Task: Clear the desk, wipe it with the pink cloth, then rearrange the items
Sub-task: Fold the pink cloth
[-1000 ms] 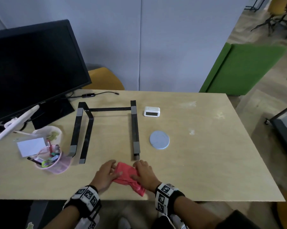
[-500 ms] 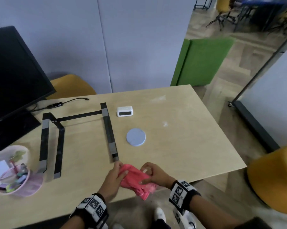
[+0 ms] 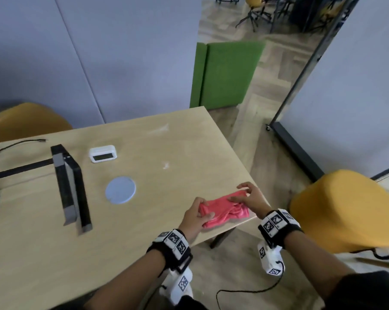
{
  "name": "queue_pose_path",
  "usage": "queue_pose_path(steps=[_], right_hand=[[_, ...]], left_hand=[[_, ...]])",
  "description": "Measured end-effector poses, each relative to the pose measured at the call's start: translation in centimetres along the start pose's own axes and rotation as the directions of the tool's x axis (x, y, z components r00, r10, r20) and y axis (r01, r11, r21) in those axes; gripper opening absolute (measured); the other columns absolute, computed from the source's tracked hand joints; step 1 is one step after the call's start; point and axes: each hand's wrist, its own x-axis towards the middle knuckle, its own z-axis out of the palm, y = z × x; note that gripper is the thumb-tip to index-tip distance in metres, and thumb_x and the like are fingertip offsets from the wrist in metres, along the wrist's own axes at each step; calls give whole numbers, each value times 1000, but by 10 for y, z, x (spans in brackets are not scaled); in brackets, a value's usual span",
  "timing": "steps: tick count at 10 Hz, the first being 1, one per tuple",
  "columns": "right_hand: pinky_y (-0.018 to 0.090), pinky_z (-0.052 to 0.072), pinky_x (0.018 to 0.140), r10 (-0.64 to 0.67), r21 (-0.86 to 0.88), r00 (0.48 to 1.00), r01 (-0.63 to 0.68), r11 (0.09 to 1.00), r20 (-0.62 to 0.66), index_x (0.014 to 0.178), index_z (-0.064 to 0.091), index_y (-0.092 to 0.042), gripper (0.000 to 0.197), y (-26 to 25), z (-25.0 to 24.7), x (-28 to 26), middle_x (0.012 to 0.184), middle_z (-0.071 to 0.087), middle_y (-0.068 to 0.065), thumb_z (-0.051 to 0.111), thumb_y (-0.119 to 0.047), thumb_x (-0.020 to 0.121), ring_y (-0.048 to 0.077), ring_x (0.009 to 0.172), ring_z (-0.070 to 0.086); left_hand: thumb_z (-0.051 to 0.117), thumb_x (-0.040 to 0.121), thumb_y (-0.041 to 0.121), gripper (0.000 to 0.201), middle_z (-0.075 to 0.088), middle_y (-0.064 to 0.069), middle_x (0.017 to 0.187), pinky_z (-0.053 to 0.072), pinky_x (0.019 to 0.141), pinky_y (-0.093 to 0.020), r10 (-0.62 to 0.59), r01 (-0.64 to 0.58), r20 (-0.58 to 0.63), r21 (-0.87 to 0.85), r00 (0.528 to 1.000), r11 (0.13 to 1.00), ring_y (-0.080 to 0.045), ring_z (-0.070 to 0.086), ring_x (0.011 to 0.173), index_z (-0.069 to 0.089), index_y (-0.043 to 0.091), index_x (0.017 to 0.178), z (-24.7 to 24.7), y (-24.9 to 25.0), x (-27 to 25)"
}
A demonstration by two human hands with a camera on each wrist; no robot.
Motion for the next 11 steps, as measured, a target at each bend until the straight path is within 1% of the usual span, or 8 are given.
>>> queue_pose_path(steps=[2,3,5,6,7,9,10,11], right_hand=[[16,43,60,-69,-134,985,48,990,-156,111,56,-11,51,14,-33,22,107,58,6,81,-25,68,18,87,56],[45,40,99,-32,-327,986,-23,945,-163,126,47,-19,46,28,-28,24,128,48,8,61,-34,85,26,118,45],[41,-5,117,-375,-681,923,221,698,-85,146,24,-17,56,47,-2,-5,156,15,-4,26,-43,97,13,145,4],[39,-2,117,-399,-773,915,301,559,68,146,26,-14,66,67,14,-14,153,15,-5,9,-52,94,3,142,-16],[38,5,111,-274,-835,952,257,486,134,141,34,-13,57,76,23,-18,148,35,-2,29,-42,92,8,144,-13],[38,5,110,-276,-842,954,241,483,115,136,37,-16,54,76,28,-10,146,29,-8,10,-42,98,9,144,-11],[49,29,109,-165,-851,983,156,501,83,138,39,-11,67,58,36,-13,147,39,4,17,-49,87,17,145,5],[50,10,116,-40,-879,996,88,468,78,149,10,-16,64,34,39,-18,158,4,1,11,-48,94,21,146,2]], left_hand=[[73,68,20,36,55,-16,113,49,92,-52,-47,47,35,6,998,999,-35,55,105,53,35,93,46,-5,35],[65,73,32,51,43,-9,127,41,105,-45,0,-2,4,451,1000,892,-26,45,121,49,35,121,51,-14,43],[48,93,31,72,-4,4,160,2,119,-43,201,-286,224,884,954,371,-17,-8,147,6,23,151,43,-24,35],[43,95,28,71,-9,5,160,1,118,-48,30,-354,355,917,935,182,-16,-11,147,0,22,152,40,-25,31],[48,93,26,76,-12,4,159,8,116,-53,-117,-379,388,921,914,87,-17,-12,147,0,20,152,35,-22,25],[50,89,16,63,12,-3,158,18,112,-52,-112,-452,467,882,877,135,-24,8,146,22,15,146,6,-3,10],[44,82,15,50,36,-8,147,31,107,-46,-60,-497,511,854,858,154,-25,29,138,44,12,131,-38,10,-7],[39,77,24,47,53,-2,130,40,99,-42,-20,-473,494,844,869,253,-23,47,121,56,16,120,-89,26,-33]])
